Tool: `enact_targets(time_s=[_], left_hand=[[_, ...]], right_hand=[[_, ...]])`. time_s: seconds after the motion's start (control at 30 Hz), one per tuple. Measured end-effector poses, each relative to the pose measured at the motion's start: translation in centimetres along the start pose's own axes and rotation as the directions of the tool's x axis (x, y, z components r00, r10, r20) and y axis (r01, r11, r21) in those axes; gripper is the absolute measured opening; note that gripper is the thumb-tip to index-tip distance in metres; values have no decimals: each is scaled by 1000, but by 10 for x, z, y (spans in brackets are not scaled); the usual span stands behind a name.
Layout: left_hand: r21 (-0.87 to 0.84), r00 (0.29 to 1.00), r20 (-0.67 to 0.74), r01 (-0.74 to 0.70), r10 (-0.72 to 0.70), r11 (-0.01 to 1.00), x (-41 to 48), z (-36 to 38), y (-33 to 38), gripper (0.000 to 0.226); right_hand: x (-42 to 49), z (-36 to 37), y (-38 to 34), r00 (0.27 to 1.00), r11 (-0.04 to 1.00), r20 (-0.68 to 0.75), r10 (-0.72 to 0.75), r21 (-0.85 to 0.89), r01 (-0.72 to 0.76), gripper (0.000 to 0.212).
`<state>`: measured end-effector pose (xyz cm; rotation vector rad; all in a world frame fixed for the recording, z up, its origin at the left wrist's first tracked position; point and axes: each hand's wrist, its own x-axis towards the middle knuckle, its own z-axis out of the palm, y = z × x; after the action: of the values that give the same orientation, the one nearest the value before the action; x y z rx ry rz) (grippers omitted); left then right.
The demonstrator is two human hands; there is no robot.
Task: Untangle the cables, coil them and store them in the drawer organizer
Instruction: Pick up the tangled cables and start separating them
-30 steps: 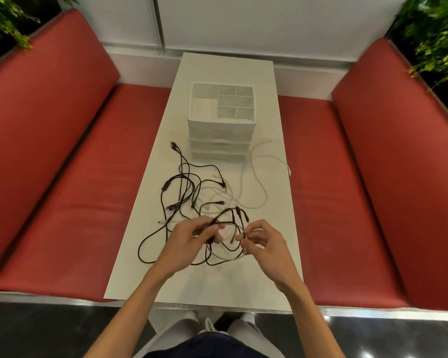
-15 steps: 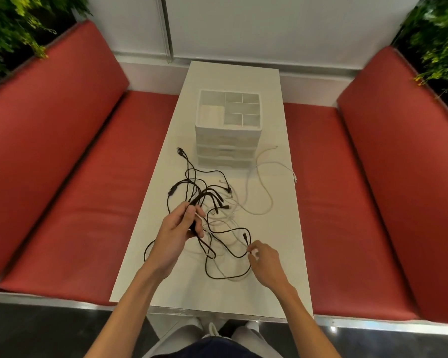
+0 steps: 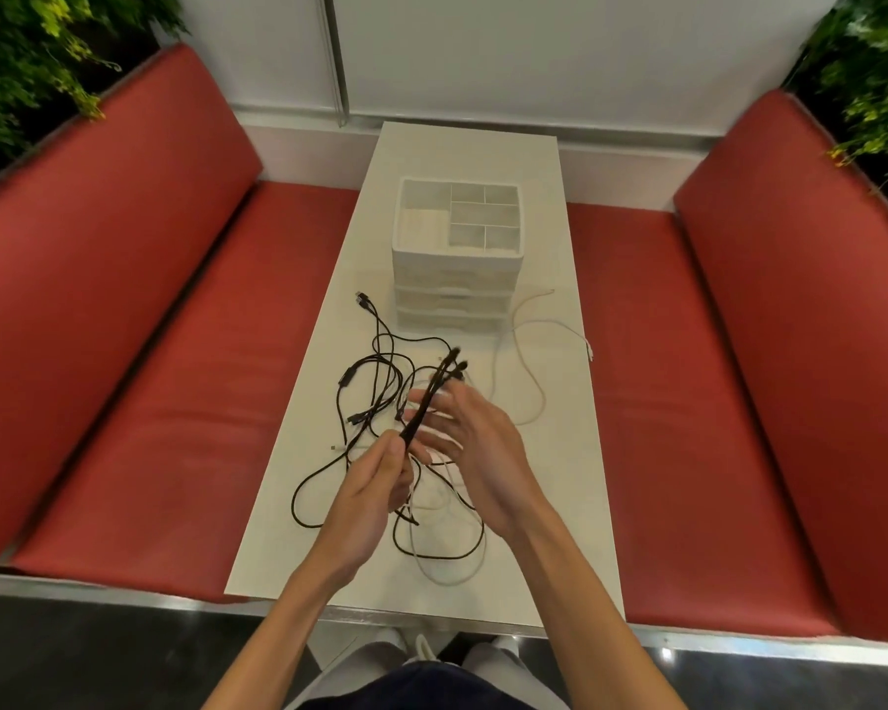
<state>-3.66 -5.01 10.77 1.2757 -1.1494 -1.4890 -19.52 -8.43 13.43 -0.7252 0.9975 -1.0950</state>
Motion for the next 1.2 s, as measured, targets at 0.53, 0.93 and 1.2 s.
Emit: enact_targets(time_s=[0.53,0.93,1.2], left_hand=[[501,1000,30,-20,6,865,-12,0,-8,36],[189,952,-102,-266,288,945,-8,11,67,39],[-64,959,-128,-263,253,963,4,4,74,35]], right_hand=[[-3,12,3,737,421,176,-653,-725,546,29],[-13,18,13,654,105,205,-728,-910,401,23],[-26,27,0,803,521,59,-593,-733,438,17]])
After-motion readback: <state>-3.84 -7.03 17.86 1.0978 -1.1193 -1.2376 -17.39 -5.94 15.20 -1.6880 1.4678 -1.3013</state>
